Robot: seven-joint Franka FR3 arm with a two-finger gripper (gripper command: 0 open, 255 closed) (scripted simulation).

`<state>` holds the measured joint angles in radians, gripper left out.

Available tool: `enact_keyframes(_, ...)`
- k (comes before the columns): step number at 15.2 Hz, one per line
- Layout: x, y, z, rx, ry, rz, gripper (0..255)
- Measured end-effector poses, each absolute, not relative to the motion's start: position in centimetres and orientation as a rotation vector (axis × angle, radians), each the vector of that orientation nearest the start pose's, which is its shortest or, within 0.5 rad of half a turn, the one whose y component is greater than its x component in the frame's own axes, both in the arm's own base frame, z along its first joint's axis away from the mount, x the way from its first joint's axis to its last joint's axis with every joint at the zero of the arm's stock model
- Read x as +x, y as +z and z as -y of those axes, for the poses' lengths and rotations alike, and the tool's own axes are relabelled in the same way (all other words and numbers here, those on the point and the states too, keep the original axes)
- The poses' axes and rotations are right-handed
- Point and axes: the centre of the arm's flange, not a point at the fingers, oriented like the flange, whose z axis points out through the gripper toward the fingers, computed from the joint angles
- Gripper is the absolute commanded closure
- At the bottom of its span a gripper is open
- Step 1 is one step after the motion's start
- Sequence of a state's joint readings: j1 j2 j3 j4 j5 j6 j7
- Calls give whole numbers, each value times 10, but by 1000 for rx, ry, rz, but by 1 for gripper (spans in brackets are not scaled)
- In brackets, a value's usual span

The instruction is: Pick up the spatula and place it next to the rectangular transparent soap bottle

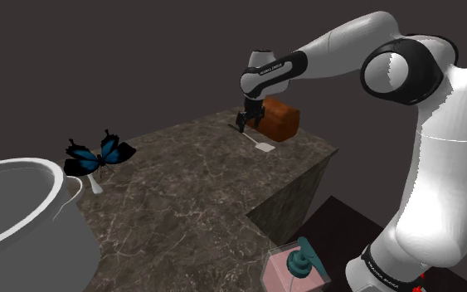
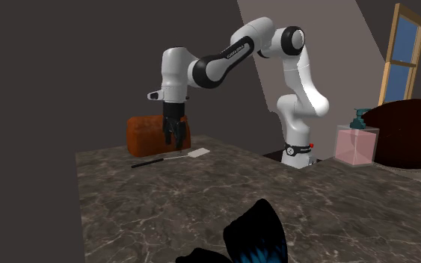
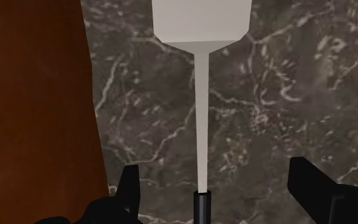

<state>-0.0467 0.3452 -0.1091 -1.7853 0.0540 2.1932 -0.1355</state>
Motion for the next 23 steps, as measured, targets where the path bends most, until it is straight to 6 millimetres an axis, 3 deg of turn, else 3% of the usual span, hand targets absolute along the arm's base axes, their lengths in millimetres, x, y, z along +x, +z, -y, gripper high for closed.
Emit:
enact_keyframes(5,645,347,91,-3140,-116,-61,0)
enact_keyframes(11,646,344,91,-3139,-120,-58,0)
enact_keyframes(12,646,344,91,-3139,-119,-57,255)
enact_keyframes(23,644,342,94,-3140,-105,-67,255)
